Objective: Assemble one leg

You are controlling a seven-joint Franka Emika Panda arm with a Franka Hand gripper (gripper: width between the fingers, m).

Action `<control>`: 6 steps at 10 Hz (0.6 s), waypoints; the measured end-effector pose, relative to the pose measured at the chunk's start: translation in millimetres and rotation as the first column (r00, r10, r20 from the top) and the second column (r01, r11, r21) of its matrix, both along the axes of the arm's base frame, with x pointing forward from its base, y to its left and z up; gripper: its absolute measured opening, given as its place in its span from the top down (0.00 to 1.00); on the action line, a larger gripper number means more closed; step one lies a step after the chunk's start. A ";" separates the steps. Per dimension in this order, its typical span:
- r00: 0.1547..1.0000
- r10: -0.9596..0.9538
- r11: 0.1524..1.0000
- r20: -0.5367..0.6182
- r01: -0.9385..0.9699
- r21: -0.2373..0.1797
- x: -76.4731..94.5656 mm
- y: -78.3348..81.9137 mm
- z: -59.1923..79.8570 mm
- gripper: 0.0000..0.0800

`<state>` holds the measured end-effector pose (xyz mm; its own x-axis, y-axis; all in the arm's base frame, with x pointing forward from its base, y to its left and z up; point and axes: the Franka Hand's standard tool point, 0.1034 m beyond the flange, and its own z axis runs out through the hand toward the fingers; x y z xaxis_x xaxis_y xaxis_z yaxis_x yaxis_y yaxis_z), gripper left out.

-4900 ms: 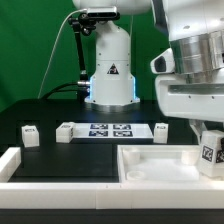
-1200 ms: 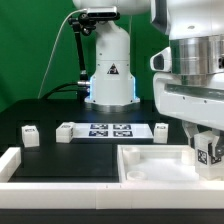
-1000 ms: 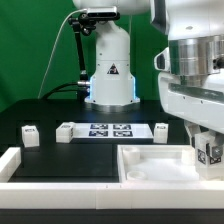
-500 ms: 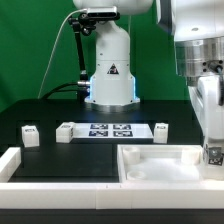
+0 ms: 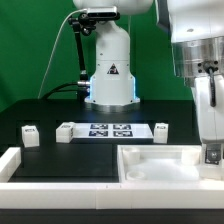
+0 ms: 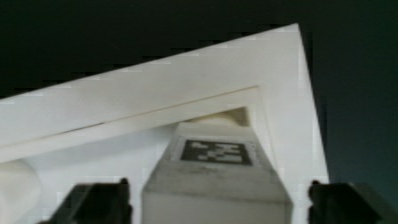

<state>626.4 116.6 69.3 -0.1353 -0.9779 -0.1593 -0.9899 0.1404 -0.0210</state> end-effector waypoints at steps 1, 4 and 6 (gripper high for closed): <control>0.998 0.056 0.998 0.007 -0.056 -0.002 0.0 -1.6 -0.1 0.23; 0.938 0.345 0.939 0.024 -0.344 -0.011 -2.9 0.9 0.4 0.19; 0.835 0.549 0.836 0.045 -0.548 -0.024 -4.7 2.0 0.2 0.19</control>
Offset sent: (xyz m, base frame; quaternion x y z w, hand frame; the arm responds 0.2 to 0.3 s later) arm 0.0016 0.0028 0.0020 -0.0333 0.0150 -0.2211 0.9746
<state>621.7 118.6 69.5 0.4311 -0.8912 -0.1413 -0.9023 -0.4256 -0.0685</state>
